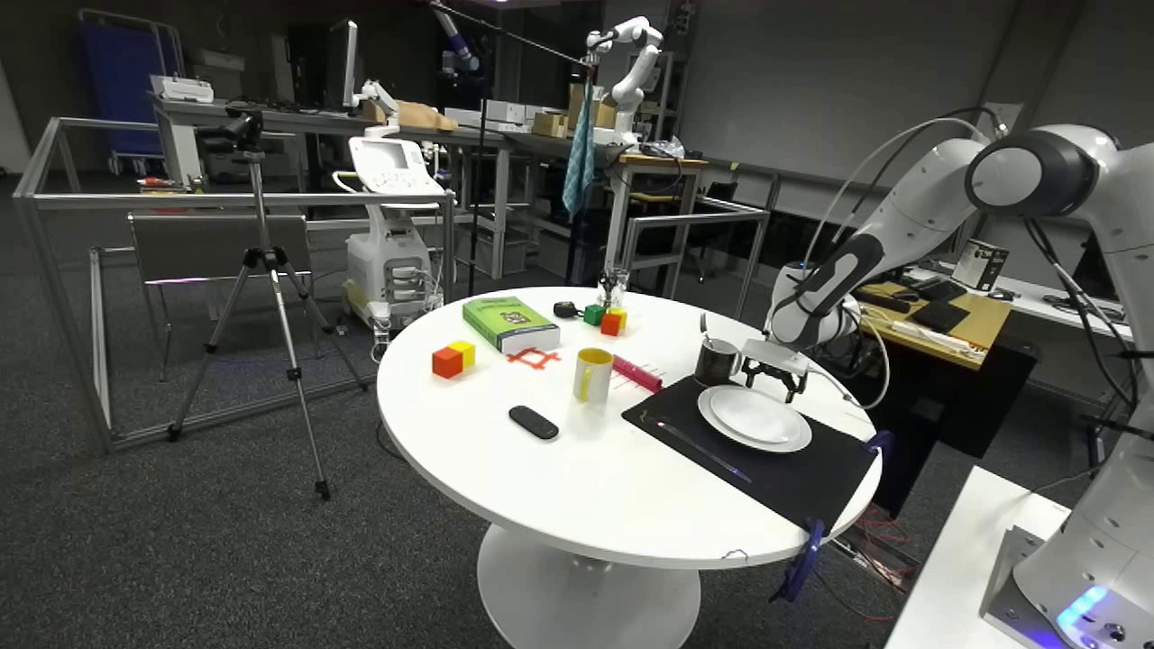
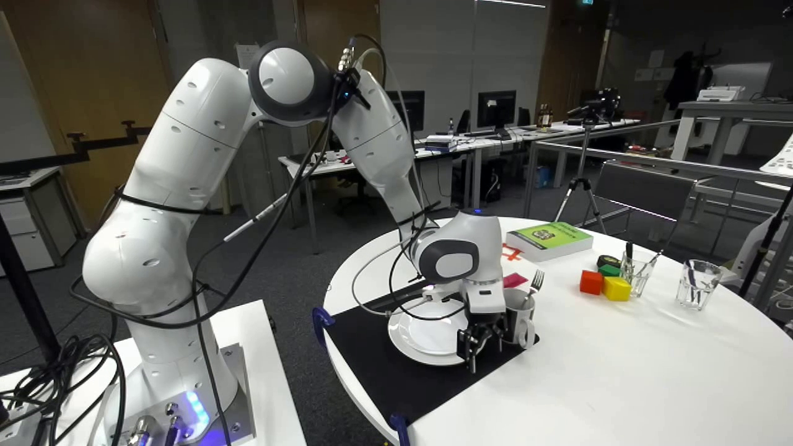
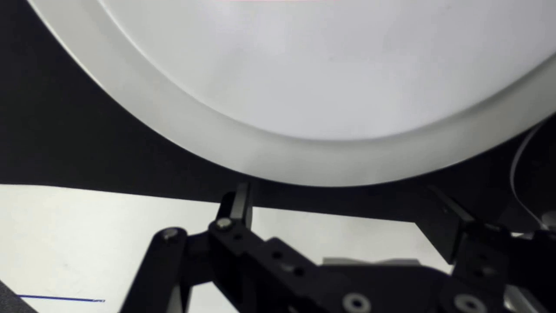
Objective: Move the plate slightly to the left
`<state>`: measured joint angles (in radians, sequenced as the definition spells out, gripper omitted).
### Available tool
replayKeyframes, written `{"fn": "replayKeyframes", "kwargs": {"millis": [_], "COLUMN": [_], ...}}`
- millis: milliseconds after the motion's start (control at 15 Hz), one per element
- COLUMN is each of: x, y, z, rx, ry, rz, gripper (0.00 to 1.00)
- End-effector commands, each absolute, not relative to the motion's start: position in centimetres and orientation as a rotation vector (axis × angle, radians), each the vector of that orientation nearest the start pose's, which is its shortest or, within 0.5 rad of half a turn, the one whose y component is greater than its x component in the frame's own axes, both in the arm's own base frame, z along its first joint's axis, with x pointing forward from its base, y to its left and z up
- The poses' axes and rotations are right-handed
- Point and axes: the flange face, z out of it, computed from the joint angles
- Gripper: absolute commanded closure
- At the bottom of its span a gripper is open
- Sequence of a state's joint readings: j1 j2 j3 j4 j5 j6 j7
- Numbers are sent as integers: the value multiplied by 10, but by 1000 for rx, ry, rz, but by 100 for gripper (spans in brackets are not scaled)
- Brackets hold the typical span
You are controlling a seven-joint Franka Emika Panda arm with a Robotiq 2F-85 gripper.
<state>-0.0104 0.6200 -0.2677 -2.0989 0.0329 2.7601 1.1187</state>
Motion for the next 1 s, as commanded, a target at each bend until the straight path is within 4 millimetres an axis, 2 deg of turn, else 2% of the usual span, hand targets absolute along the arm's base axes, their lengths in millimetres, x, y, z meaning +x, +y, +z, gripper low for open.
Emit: {"fn": "replayKeyframes", "kwargs": {"millis": [0,933], "x": [565,570], "y": [-158,-145], "z": [139,138], "rx": [-2496,-2556], "ry": [2044,1972], "rz": [-134,-2], "gripper": [0,0]}}
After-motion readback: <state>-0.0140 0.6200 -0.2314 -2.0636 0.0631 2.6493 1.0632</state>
